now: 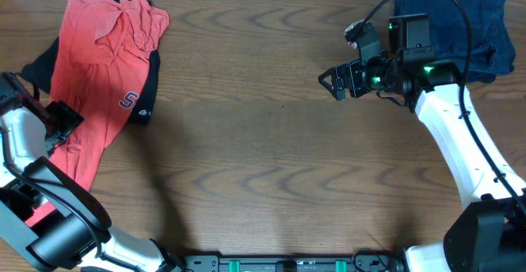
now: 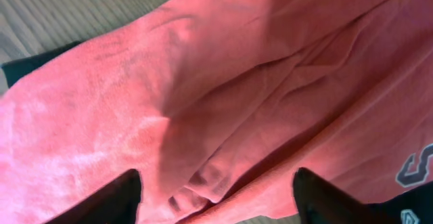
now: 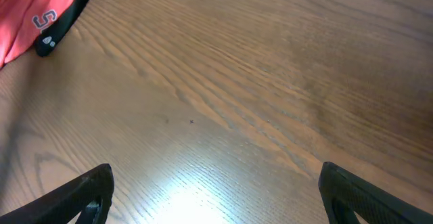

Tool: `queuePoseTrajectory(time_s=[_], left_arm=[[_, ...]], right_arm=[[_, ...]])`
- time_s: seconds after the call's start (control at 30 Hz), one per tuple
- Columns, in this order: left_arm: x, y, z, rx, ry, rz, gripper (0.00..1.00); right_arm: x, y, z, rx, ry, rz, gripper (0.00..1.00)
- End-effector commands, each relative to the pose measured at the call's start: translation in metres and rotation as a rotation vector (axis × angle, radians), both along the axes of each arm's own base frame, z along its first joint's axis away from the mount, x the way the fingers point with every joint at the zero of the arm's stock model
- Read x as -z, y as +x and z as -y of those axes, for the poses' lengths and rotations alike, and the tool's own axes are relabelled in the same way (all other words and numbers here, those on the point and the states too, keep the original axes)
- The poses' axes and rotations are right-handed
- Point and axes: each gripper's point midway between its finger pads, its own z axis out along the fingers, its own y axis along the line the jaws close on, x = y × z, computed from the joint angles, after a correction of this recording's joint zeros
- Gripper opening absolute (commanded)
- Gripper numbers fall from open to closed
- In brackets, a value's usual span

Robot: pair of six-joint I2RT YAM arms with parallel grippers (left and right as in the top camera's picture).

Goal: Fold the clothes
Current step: 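Grasp the orange shirt edge with the left gripper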

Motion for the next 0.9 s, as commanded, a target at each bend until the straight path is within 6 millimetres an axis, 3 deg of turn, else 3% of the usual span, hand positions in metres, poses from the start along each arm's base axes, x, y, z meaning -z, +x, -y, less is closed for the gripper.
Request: queuePoseTrajectory(time_s=[0.0,0.23,0.6,0.67,0.87], left_arm=[[0.010,-0.005,-0.001,0.035,0.014,-0.047,0.67],[0.026,-0.008,0.001,0.040,-0.013,-0.081,0.58],[0.045,-0.005,-0.001,0.040,-0.026,-0.099,0.57],[0.049,-0.006,-0.001,0.040,-0.033,-0.106,0.49],[0.053,-0.006,-0.001,0.039,-0.035,-0.113,0.09]], right_arm=[[-0.005,0.003,-0.004,-0.013,-0.020,0.024,0.95],[-0.004,0.002,-0.003,-0.013,-0.021,0.020,0.95],[-0.003,0.003,-0.001,-0.003,-0.034,0.020,0.95],[-0.002,0.004,0.001,0.005,-0.045,0.020,0.95],[-0.001,0.004,0.004,0.014,-0.058,0.020,0.95]])
